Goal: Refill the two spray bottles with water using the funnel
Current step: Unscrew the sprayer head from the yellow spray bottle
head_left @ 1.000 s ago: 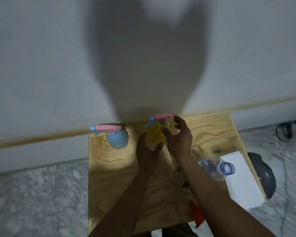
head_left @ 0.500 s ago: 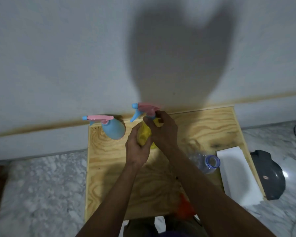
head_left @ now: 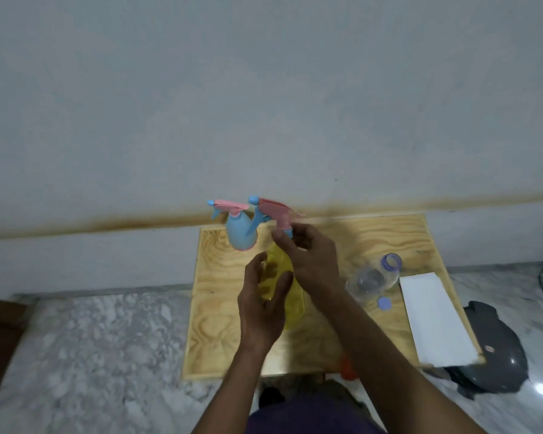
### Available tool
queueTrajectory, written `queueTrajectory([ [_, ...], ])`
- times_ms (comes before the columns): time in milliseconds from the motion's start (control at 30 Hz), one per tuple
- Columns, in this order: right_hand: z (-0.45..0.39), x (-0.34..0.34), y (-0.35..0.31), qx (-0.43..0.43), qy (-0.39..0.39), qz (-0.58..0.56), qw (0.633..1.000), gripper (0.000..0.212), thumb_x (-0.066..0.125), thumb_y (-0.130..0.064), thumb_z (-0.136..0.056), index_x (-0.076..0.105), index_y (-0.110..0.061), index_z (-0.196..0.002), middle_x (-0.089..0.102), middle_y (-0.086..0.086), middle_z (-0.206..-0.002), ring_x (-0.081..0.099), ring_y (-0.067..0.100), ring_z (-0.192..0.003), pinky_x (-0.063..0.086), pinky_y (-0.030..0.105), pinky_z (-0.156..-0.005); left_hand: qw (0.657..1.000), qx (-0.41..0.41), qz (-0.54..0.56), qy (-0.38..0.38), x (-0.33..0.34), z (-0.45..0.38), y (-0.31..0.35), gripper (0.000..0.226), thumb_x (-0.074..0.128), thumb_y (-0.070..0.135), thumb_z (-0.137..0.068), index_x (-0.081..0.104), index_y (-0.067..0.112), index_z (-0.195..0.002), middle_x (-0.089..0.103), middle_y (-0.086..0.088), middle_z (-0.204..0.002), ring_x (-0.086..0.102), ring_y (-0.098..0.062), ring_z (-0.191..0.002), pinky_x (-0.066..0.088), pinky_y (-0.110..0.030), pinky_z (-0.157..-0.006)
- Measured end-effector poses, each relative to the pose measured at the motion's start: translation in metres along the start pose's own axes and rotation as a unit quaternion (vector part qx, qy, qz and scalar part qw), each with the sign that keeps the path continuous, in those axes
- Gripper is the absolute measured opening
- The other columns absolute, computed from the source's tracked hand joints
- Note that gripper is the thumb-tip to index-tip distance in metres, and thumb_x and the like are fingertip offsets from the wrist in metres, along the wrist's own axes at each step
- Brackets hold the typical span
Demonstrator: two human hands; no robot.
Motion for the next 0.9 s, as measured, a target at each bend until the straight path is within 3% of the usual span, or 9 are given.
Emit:
queueTrajectory([
  [267, 0.060, 0.004, 0.000, 0.002, -0.044, -0.022, 0.999, 0.021, 0.068, -0.033, -0.093, 0.075, -0.013, -0.096, 0.068, -0.009, -0.071, 0.058, 0.005, -0.065, 0.049, 0.022, -0.060, 0.997, -0.003, 0.077, 0.007, -0.029, 0.055, 0.006, 0.053, 0.069, 0.052, -0.082, 0.057, 0.032, -0.130, 0.072, 0.000, -0.119, 0.070, -0.017, -0.110, 0.057, -0.050, -0.091],
  [433, 0.079, 0.000, -0.004, -0.007, -0.022, -0.100, 0.995, 0.020, 0.076, -0.017, -0.086, 0.064, -0.013, -0.102, 0.073, 0.001, -0.087, 0.066, 0.002, -0.071, 0.050, 0.017, -0.061, 0.995, -0.013, 0.100, 0.010, -0.037, 0.070, 0.012, 0.054, 0.070, 0.052, -0.078, 0.058, 0.037, -0.129, 0.076, -0.003, -0.109, 0.074, -0.020, -0.099, 0.058, -0.052, -0.088],
  [533, 0.088, 0.000, -0.008, -0.024, -0.028, -0.121, 0.992, 0.017, 0.070, -0.013, -0.091, 0.065, -0.005, -0.104, 0.074, 0.007, -0.087, 0.067, 0.007, -0.071, 0.052, 0.022, -0.063, 0.994, 0.004, 0.108, 0.014, -0.040, 0.074, 0.018, 0.059, 0.069, 0.053, -0.079, 0.059, 0.030, -0.132, 0.077, -0.004, -0.105, 0.074, -0.025, -0.094, 0.058, -0.054, -0.084],
  [633, 0.093, 0.000, -0.007, -0.022, -0.033, -0.127, 0.991, 0.020, 0.068, -0.020, -0.093, 0.062, -0.009, -0.110, 0.076, 0.007, -0.092, 0.067, 0.011, -0.075, 0.054, 0.031, -0.070, 0.993, 0.015, 0.118, 0.011, -0.040, 0.076, 0.025, 0.059, 0.069, 0.052, -0.080, 0.060, 0.028, -0.133, 0.077, -0.004, -0.103, 0.073, -0.029, -0.094, 0.058, -0.054, -0.083],
  [700, 0.094, -0.004, -0.006, -0.024, -0.021, -0.124, 0.992, 0.022, 0.073, -0.022, -0.089, 0.062, -0.015, -0.107, 0.076, 0.008, -0.096, 0.069, 0.018, -0.084, 0.055, 0.038, -0.077, 0.992, 0.011, 0.122, 0.002, -0.037, 0.079, 0.027, 0.060, 0.070, 0.053, -0.080, 0.059, 0.030, -0.134, 0.076, -0.003, -0.110, 0.072, -0.026, -0.100, 0.058, -0.054, -0.087],
  [767, 0.095, -0.010, -0.009, -0.048, -0.002, -0.102, 0.994, 0.018, 0.075, -0.021, -0.087, 0.067, -0.020, -0.103, 0.075, 0.003, -0.097, 0.071, 0.020, -0.091, 0.058, 0.035, -0.078, 0.993, 0.006, 0.117, -0.003, -0.034, 0.080, 0.028, 0.060, 0.071, 0.059, -0.080, 0.058, 0.037, -0.135, 0.072, 0.002, -0.124, 0.068, -0.021, -0.114, 0.054, -0.055, -0.096],
  [833, 0.098, -0.016, -0.014, -0.067, 0.005, -0.090, 0.994, 0.012, 0.072, -0.021, -0.090, 0.070, -0.019, -0.102, 0.074, -0.006, -0.090, 0.068, 0.010, -0.083, 0.054, 0.025, -0.072, 0.994, 0.002, 0.111, 0.003, -0.031, 0.082, 0.028, 0.060, 0.070, 0.067, -0.077, 0.058, 0.046, -0.132, 0.066, 0.009, -0.134, 0.064, -0.015, -0.123, 0.052, -0.054, -0.101],
  [900, 0.100, -0.019, -0.014, -0.062, 0.005, -0.096, 0.993, 0.012, 0.068, -0.025, -0.093, 0.069, -0.021, -0.104, 0.072, -0.007, -0.086, 0.067, 0.009, -0.081, 0.055, 0.028, -0.073, 0.994, 0.003, 0.108, 0.010, -0.028, 0.085, 0.030, 0.057, 0.070, 0.070, -0.075, 0.058, 0.052, -0.128, 0.064, 0.012, -0.136, 0.062, -0.011, -0.125, 0.051, -0.051, -0.103],
])
Point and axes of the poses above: each hand's wrist, its own z-axis away from the middle knuckle, its own x-axis out of the palm, y = z × x, the point moved 7 cm from there along -z, towards the middle knuckle
